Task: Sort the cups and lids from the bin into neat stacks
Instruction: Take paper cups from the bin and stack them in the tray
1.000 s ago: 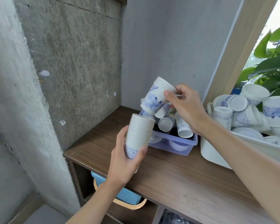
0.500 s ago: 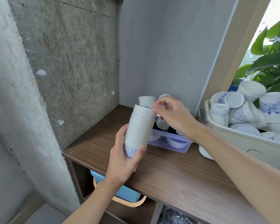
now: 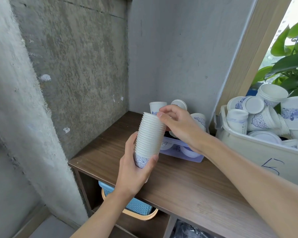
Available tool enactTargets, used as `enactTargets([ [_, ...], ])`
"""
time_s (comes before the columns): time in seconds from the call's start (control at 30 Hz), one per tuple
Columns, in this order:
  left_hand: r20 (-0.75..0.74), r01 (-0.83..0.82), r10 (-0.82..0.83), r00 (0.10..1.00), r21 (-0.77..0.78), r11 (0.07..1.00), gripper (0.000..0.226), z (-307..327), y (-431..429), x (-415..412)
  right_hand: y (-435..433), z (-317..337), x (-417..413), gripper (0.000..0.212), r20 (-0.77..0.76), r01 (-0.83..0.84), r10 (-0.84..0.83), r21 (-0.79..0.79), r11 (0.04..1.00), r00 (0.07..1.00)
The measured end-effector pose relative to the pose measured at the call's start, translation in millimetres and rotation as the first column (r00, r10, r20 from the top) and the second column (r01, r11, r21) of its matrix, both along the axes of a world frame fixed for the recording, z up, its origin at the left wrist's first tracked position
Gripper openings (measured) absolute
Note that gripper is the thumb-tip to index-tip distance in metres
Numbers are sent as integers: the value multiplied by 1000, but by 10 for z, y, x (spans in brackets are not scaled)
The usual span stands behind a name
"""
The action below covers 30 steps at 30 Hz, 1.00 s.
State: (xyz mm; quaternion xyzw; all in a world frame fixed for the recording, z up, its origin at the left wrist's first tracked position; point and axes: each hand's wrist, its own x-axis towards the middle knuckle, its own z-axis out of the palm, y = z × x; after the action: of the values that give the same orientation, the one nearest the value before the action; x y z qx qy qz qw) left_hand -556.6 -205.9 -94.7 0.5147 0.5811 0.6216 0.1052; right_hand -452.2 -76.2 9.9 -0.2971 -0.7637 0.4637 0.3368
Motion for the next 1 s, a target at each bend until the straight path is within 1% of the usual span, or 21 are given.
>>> enactTargets([
  [0.07, 3, -2, 2, 1000, -3, 1000, 70, 6, 2, 9, 93, 29, 3, 26, 10, 31, -31, 34, 999, 999],
  [0.13, 9, -9, 9, 1000, -16, 1000, 70, 2, 8, 11, 239, 62, 5, 29, 9, 143, -145, 105, 984, 989],
  [0.2, 23, -14, 15, 1000, -32, 999, 70, 3, 15, 13, 404, 78, 10, 41, 58, 245, -260, 193, 950, 964],
  [0.23, 28, -16, 17, 999, -37, 999, 70, 4, 18, 13, 486, 75, 11, 49, 99, 270, -302, 247, 931, 948],
  [0.37, 38, -23, 24, 999, -41, 999, 69, -3, 20, 12, 743, 41, -11, 80, 278, 283, -422, 427, 859, 863],
  [0.43, 45, -27, 29, 999, -43, 999, 70, -9, 24, 5, 825, 14, -35, 89, 339, 262, -433, 446, 856, 835],
  [0.53, 46, -33, 36, 998, -54, 998, 70, -27, 34, -4, 902, -54, -64, 92, 376, 258, -432, 430, 865, 820],
  [0.63, 56, -26, 29, 998, -54, 998, 70, -31, 41, -1, 915, -104, -43, 90, 358, 293, -471, 450, 844, 806],
  [0.7, 63, -23, 26, 998, -44, 999, 70, -25, 39, 3, 892, -100, -17, 88, 329, 307, -482, 462, 832, 812],
  [0.83, 67, -16, 18, 998, -33, 999, 68, -8, 24, 11, 795, -65, 35, 91, 271, 293, -438, 442, 848, 857],
  [1.0, 34, -25, 27, 999, -51, 998, 70, -4, 0, 21, 593, 96, 189, 93, 109, 280, -342, 375, 884, 933],
])
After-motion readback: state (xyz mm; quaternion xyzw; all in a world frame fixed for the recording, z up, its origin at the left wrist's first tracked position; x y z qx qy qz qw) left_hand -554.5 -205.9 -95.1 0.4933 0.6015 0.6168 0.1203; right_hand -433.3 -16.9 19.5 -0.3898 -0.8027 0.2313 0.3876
